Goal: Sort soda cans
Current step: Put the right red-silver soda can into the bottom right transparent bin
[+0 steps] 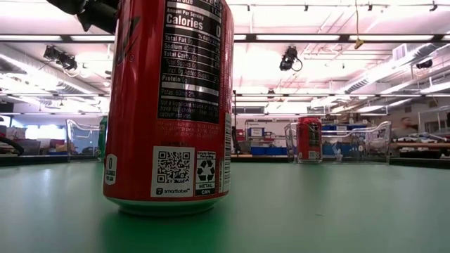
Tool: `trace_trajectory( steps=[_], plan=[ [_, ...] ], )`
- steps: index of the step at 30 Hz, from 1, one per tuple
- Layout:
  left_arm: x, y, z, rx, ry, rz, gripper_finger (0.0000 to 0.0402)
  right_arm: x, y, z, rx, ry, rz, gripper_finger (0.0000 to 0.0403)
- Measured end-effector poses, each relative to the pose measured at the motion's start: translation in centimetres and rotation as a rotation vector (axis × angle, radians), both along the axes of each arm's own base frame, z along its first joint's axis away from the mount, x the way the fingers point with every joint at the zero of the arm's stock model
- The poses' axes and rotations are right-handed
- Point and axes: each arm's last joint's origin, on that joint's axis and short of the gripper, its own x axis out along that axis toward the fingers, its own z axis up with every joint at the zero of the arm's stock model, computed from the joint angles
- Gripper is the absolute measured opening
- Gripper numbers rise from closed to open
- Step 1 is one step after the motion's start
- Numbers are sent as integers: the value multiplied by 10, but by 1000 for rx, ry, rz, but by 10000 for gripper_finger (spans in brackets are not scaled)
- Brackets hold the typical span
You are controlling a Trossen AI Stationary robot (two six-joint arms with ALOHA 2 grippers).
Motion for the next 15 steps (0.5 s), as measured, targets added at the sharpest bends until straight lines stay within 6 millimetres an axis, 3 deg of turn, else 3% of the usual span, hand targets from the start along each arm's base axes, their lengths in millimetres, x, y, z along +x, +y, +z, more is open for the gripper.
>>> trace_trajectory(
  steps=[4,9,15],
  plan=[
    [0,0,0,0,0,0,1,0,0,0,-1,5,0,286],
    [0,0,0,-13,-5,5,1,-2,-3,-3,-24,61,-15,379],
    [0,0,0,-15,-5,5,1,-1,-3,-2,14,83,16,326]
  ],
)
